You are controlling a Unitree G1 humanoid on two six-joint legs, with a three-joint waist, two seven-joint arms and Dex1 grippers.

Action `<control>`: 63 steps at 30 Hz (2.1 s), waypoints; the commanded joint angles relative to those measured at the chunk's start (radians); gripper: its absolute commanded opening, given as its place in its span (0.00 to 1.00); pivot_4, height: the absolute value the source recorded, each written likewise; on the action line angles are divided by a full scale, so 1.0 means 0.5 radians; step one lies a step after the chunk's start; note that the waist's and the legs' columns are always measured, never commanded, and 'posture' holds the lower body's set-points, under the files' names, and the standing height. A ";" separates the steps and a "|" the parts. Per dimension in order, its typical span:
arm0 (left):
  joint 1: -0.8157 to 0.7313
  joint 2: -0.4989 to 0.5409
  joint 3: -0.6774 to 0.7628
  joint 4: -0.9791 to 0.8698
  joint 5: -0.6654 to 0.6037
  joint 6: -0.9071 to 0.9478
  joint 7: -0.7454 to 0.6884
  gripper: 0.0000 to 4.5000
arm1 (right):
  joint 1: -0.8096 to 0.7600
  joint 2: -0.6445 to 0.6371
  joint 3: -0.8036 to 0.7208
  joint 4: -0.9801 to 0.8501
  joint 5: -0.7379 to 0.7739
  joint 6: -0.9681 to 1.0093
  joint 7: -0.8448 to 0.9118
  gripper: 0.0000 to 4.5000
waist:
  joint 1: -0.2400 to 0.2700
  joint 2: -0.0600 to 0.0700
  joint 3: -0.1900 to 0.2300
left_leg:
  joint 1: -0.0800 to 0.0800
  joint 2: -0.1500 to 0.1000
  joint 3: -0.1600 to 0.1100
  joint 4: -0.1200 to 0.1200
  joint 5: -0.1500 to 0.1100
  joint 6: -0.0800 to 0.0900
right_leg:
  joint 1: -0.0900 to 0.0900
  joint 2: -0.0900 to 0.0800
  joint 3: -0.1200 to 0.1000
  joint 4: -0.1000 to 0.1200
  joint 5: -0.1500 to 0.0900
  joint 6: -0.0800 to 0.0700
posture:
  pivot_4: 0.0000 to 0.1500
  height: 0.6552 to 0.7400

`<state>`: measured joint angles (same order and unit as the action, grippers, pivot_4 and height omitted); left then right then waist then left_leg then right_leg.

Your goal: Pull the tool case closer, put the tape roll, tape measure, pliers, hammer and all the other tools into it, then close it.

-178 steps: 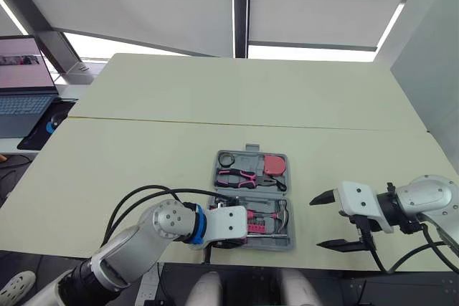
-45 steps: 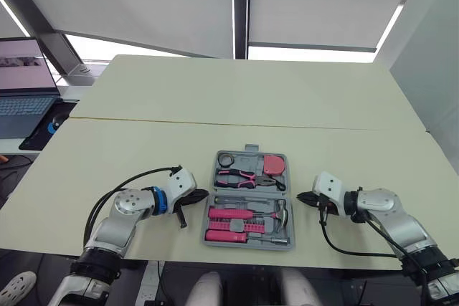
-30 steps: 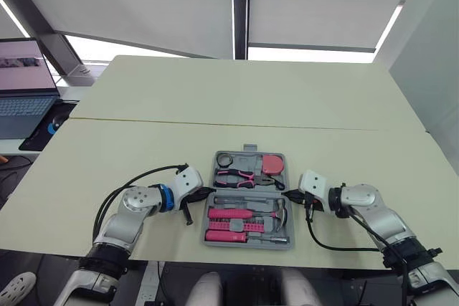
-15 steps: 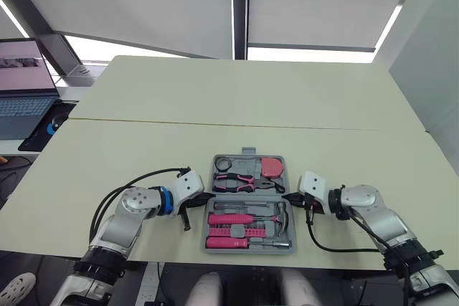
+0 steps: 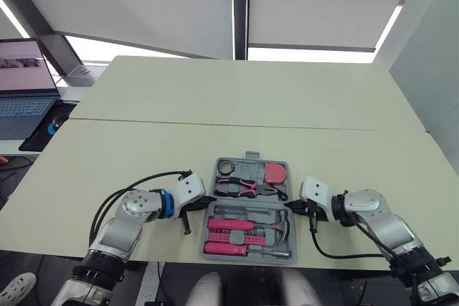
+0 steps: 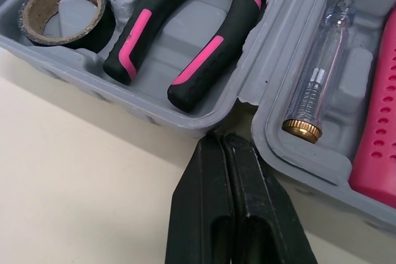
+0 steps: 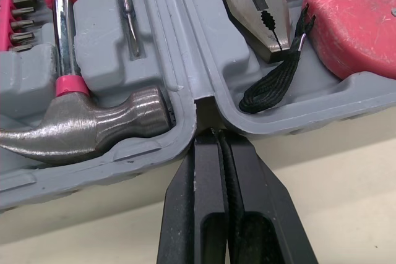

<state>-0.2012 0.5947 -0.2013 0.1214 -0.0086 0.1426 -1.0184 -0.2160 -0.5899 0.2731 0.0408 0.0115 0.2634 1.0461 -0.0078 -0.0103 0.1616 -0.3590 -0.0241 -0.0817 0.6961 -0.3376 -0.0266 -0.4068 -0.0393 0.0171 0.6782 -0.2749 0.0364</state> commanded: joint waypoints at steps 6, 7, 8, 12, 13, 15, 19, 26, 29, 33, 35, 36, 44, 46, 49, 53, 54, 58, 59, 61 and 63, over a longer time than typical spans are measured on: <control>0.048 -0.036 -0.142 -0.084 0.001 0.014 -0.071 0.00 | 0.011 0.011 0.062 -0.133 0.061 0.021 0.078 0.01 | 0.000 0.000 0.000 | 0.000 0.000 0.000 0.000 0.000 0.000 | 0.000 0.000 0.000 0.000 0.000 0.000 | 1.00 1.00; 0.052 -0.031 -0.146 -0.087 0.003 0.016 -0.078 0.00 | 0.010 0.010 0.062 -0.133 0.061 0.022 0.079 0.01 | 0.000 0.000 0.000 | 0.000 0.000 0.000 0.000 0.000 0.000 | 0.000 0.000 0.000 0.000 0.000 0.000 | 1.00 1.00; 0.057 -0.028 -0.147 -0.094 0.003 0.022 -0.081 0.00 | 0.008 0.008 0.062 -0.133 0.062 0.024 0.082 0.01 | 0.000 0.000 0.000 | 0.000 0.000 0.000 0.000 0.000 0.000 | 0.000 0.000 0.000 0.000 0.000 0.000 | 1.00 1.00; 0.070 -0.023 -0.148 -0.112 0.002 0.033 -0.083 0.00 | 0.002 0.005 0.059 -0.129 0.062 0.025 0.087 0.01 | 0.000 0.000 0.000 | 0.000 0.000 0.000 0.000 0.000 0.000 | 0.000 0.000 0.000 0.000 0.000 0.000 | 1.00 1.00; 0.074 -0.023 -0.145 -0.119 -0.002 0.040 -0.082 0.00 | 0.002 0.004 0.060 -0.128 0.061 0.025 0.089 0.01 | 0.000 0.000 0.000 | 0.000 0.000 0.000 0.000 0.000 0.000 | 0.000 0.000 0.000 0.000 0.000 0.000 | 1.00 1.00; 0.083 -0.021 -0.143 -0.132 -0.005 0.051 -0.081 0.00 | 0.003 0.001 0.059 -0.130 0.061 0.024 0.092 0.01 | 0.000 0.000 0.000 | 0.000 0.000 0.000 0.000 0.000 0.000 | 0.000 0.000 0.000 0.000 0.000 0.000 | 1.00 1.00; 0.096 -0.008 -0.136 -0.112 0.019 0.032 -0.059 0.00 | 0.005 0.001 0.064 -0.139 0.060 0.032 0.093 0.01 | 0.000 0.000 0.000 | 0.000 0.000 0.000 0.000 0.000 0.000 | 0.000 0.000 0.000 0.000 0.000 0.000 | 1.00 1.00; 0.116 0.046 -0.062 -0.107 0.006 0.027 -0.044 0.00 | 0.018 -0.023 -0.040 -0.149 0.058 0.137 -0.011 0.01 | 0.000 0.000 -0.001 | 0.001 0.000 0.000 0.000 0.000 0.000 | 0.000 0.000 0.000 0.000 0.000 0.000 | 1.00 1.00; 0.160 0.086 0.069 -0.100 -0.067 0.056 -0.004 0.00 | 0.091 -0.132 -0.155 -0.197 0.086 0.155 -0.027 0.01 | 0.001 0.001 0.000 | 0.000 0.001 0.000 -0.001 0.000 0.000 | 0.000 -0.001 0.000 0.000 0.000 0.000 | 1.00 1.00; 0.242 0.146 0.223 -0.131 -0.192 0.079 0.010 0.00 | 0.205 -0.221 -0.262 -0.274 0.081 0.073 -0.110 0.01 | 0.000 0.000 0.000 | -0.001 0.001 -0.001 -0.001 0.000 0.000 | 0.000 -0.001 0.000 -0.002 0.000 0.000 | 1.00 1.00; 0.276 0.198 0.305 -0.133 -0.229 0.019 0.012 0.00 | 0.245 -0.237 -0.311 -0.304 0.087 0.084 -0.160 0.01 | -0.007 0.000 0.000 | 0.000 0.004 -0.001 -0.002 0.000 0.000 | 0.000 0.000 0.000 -0.002 0.000 0.000 | 1.00 1.00; 0.288 0.225 0.341 -0.150 -0.255 -0.010 -0.001 0.00 | 0.265 -0.243 -0.333 -0.319 0.094 0.081 -0.177 0.01 | -0.010 0.001 0.000 | 0.000 0.005 -0.002 -0.002 0.000 0.000 | 0.000 0.000 0.000 -0.001 -0.001 -0.001 | 1.00 1.00; 0.352 0.403 0.136 -0.797 -0.438 0.060 -0.365 0.00 | 0.391 -0.238 -0.394 -0.392 0.164 0.081 -0.214 0.01 | 0.005 0.001 0.000 | -0.003 -0.001 -0.003 -0.001 0.000 0.000 | 0.001 -0.006 0.002 -0.006 -0.001 -0.002 | 1.00 1.00; 0.334 0.364 -0.010 -0.832 -0.359 0.031 -0.361 0.00 | 0.409 -0.222 -0.386 -0.375 0.141 0.013 -0.253 0.01 | 0.005 0.001 0.001 | -0.003 -0.001 -0.002 -0.002 0.000 0.000 | 0.001 -0.005 0.002 -0.006 -0.001 -0.002 | 1.00 1.00; 0.305 0.311 -0.163 -0.801 -0.233 -0.031 -0.317 0.00 | 0.434 -0.190 -0.391 -0.366 0.140 -0.092 -0.297 0.01 | 0.004 0.001 0.001 | -0.003 0.002 -0.002 -0.002 0.000 0.000 | 0.001 0.000 0.001 -0.005 -0.001 -0.002 | 1.00 1.00; 0.233 0.199 -0.323 -0.698 -0.086 -0.075 -0.238 0.00 | 0.467 -0.197 -0.384 -0.380 0.138 -0.113 -0.318 0.01 | 0.004 0.001 0.001 | -0.002 0.002 -0.001 -0.002 0.000 0.001 | 0.001 0.002 0.000 -0.003 -0.001 -0.002 | 1.00 1.00; 0.210 0.173 -0.353 -0.666 -0.055 -0.090 -0.225 0.00 | 0.474 -0.200 -0.381 -0.384 0.133 -0.112 -0.326 0.01 | 0.004 0.001 0.001 | -0.002 0.002 0.000 -0.001 0.000 0.001 | 0.001 0.003 0.000 -0.002 -0.001 -0.002 | 1.00 1.00; 0.150 0.134 -0.441 -0.570 0.036 -0.128 -0.218 0.00 | 0.501 -0.220 -0.376 -0.412 0.122 -0.127 -0.328 0.01 | 0.004 0.001 0.001 | -0.002 0.001 0.000 -0.001 0.000 0.001 | 0.001 0.004 0.000 -0.002 -0.001 -0.002 | 1.00 1.00; 0.143 0.134 -0.458 -0.549 0.053 -0.147 -0.219 0.00 | 0.509 -0.232 -0.380 -0.423 0.124 -0.131 -0.321 0.01 | 0.005 0.001 0.001 | -0.001 0.001 0.000 -0.002 0.000 0.001 | 0.001 0.004 0.000 -0.002 -0.001 -0.002 | 1.00 1.00; 0.129 0.144 -0.479 -0.514 0.075 -0.186 -0.228 0.00 | 0.513 -0.251 -0.391 -0.432 0.122 -0.136 -0.318 0.01 | 0.005 0.002 0.001 | -0.001 0.001 0.000 -0.002 0.000 0.001 | 0.001 0.004 0.000 -0.002 -0.001 -0.002 | 1.00 1.00; 0.124 0.148 -0.481 -0.487 0.075 -0.218 -0.231 0.00 | 0.505 -0.271 -0.408 -0.426 0.130 -0.136 -0.318 0.01 | 0.005 0.002 0.001 | 0.000 0.001 0.000 -0.001 0.000 0.001 | 0.003 0.004 0.000 -0.002 -0.001 -0.002 | 1.00 1.00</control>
<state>-0.1447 0.6628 -0.4232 -0.1454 0.0031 0.0402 -1.1288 0.0390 -0.7123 0.0979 -0.1372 0.0698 0.2081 0.8874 -0.0055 -0.0094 0.1620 -0.3587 -0.0238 -0.0817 0.6953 -0.3378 -0.0261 -0.4053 -0.0375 0.0173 0.6771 -0.2756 0.0355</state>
